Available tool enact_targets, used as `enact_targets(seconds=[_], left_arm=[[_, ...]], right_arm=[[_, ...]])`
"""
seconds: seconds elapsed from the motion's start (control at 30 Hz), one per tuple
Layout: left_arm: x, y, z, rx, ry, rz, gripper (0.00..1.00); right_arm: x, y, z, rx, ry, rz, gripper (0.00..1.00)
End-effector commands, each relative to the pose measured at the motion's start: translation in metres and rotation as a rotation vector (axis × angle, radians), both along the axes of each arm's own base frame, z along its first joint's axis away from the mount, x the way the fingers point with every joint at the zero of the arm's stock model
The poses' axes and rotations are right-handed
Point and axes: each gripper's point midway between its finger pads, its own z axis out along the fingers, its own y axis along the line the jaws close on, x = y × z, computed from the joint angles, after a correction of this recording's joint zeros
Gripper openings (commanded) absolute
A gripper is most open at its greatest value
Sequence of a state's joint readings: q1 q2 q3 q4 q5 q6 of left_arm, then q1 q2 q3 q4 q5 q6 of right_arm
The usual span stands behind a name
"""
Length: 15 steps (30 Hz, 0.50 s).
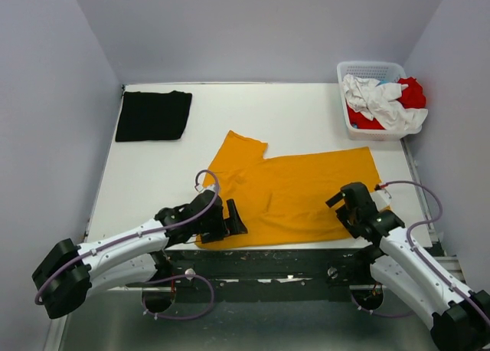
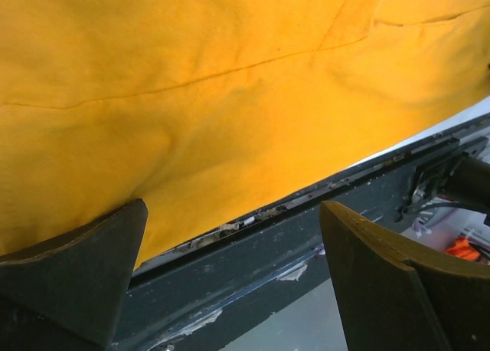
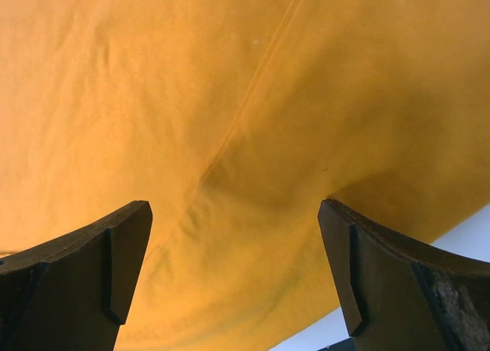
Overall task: Fold and stack the t-shirts
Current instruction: Fold the flattened tshirt in 1/3 of the way
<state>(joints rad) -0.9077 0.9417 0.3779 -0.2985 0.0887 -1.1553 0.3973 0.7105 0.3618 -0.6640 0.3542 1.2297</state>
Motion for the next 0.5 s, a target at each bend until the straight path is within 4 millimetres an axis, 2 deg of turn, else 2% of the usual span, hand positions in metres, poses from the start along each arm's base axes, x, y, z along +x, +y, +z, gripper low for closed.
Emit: enact_targets(seconds=[0.0,0.1,0.2,0.33,0.4,0.43,0.47], left_arm=[[0.023,0.007,0.029,0.067,-0.128,0.025,0.99],[0.044,0.000,0.064,0.058,-0.235,0.020,0.99],[0.082,0.006,0.091,0.082,-0.305,0.072,0.99],[0.160,0.015,0.118,0.007,-0.406,0.131,0.99],[0.202,0.017,0.129,-0.018,-0.439,0.137,0.99],[0.222,0.019,0.128,-0.008,-0.435,0.133,0.98],[0.244,0.019,0.137,0.005,-0.457,0.127,0.99]], right_arm=[[0.011,-0.018,0.029,-0.088,-0.084,-0.037,1.00],[0.039,-0.011,0.068,-0.102,-0.219,0.018,1.00],[0.062,-0.006,0.102,-0.135,-0.320,0.069,1.00],[0.083,0.006,0.120,-0.163,-0.396,0.150,1.00],[0.091,0.013,0.122,-0.175,-0.422,0.202,1.00],[0.094,0.015,0.121,-0.186,-0.424,0.222,1.00],[0.097,0.017,0.120,-0.195,-0.426,0.236,1.00]])
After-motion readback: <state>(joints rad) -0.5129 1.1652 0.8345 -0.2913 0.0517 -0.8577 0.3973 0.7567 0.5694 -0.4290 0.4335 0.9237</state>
